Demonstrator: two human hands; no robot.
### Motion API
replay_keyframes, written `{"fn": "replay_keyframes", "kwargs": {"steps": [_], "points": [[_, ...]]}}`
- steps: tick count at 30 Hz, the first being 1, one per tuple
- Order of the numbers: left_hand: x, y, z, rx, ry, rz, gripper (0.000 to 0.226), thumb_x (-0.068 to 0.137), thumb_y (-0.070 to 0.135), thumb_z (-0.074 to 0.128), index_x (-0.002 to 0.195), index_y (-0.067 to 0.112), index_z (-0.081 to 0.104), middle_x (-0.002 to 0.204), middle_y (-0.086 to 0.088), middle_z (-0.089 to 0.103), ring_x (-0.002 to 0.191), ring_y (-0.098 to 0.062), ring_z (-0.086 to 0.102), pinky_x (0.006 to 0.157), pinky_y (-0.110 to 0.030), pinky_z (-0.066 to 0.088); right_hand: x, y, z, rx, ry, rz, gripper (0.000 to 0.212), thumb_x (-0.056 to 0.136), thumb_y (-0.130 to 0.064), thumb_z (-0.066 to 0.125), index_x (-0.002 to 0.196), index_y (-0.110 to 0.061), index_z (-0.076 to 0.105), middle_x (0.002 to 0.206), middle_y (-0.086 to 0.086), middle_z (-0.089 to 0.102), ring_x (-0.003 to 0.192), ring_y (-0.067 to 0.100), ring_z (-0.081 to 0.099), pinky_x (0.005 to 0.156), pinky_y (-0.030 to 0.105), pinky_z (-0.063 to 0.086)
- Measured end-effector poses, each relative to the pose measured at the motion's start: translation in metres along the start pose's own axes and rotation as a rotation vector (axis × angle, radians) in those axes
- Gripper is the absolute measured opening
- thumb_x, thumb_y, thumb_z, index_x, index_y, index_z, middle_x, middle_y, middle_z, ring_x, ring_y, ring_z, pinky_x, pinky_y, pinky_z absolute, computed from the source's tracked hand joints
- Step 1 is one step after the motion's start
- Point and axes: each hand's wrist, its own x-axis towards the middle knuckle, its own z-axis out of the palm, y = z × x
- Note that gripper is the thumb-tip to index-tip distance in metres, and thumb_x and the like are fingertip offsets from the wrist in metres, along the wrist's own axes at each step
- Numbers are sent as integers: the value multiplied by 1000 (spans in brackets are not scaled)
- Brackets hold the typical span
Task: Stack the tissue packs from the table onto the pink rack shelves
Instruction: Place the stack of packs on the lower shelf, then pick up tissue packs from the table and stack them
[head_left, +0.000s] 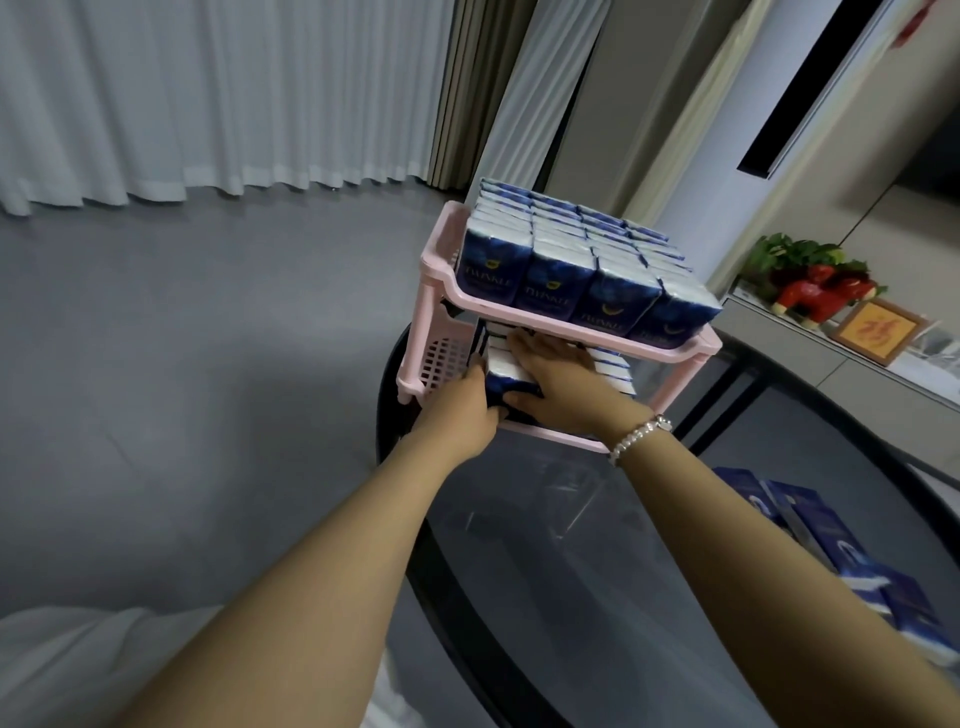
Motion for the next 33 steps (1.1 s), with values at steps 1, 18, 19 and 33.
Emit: {"fn": "replay_keyframes", "kwargs": {"steps": [1, 18, 19, 33], "points": [[-2, 0, 0, -38, 18, 4, 59, 94, 26, 53, 145, 11, 28, 141, -14, 46, 125, -31, 46, 103, -41, 41, -3, 0, 0, 17, 33, -11, 75, 93, -45, 47, 150, -18, 5, 159, 0, 5, 146, 19, 3, 118, 40, 7], [-81, 64, 42, -125, 92, 182, 31, 92, 36, 56, 120, 22, 57, 123, 0, 48, 117, -22, 47, 102, -39, 40, -157, 30, 29, 347, 461, 198, 29, 88, -21, 60, 117, -19, 65, 114, -4, 65, 107, 20, 46, 95, 35, 36], [-83, 69, 48, -133, 46, 194, 31, 92, 38, 55, 119, 23, 57, 123, 2, 48, 116, -22, 49, 100, -40, 42, -166, 34, 32, 333, 459, 228, 29, 88, -21, 60, 117, -19, 64, 114, -4, 65, 107, 20, 46, 94, 33, 34], [-80, 134, 113, -219, -282, 201, 54, 96, 34, 50, 146, 18, 34, 147, -4, 37, 129, -19, 44, 108, -34, 37, -242, 78, 70, 272, 406, 731, 40, 92, -37, 53, 126, -17, 56, 122, 4, 60, 117, 28, 46, 99, 37, 29]]}}
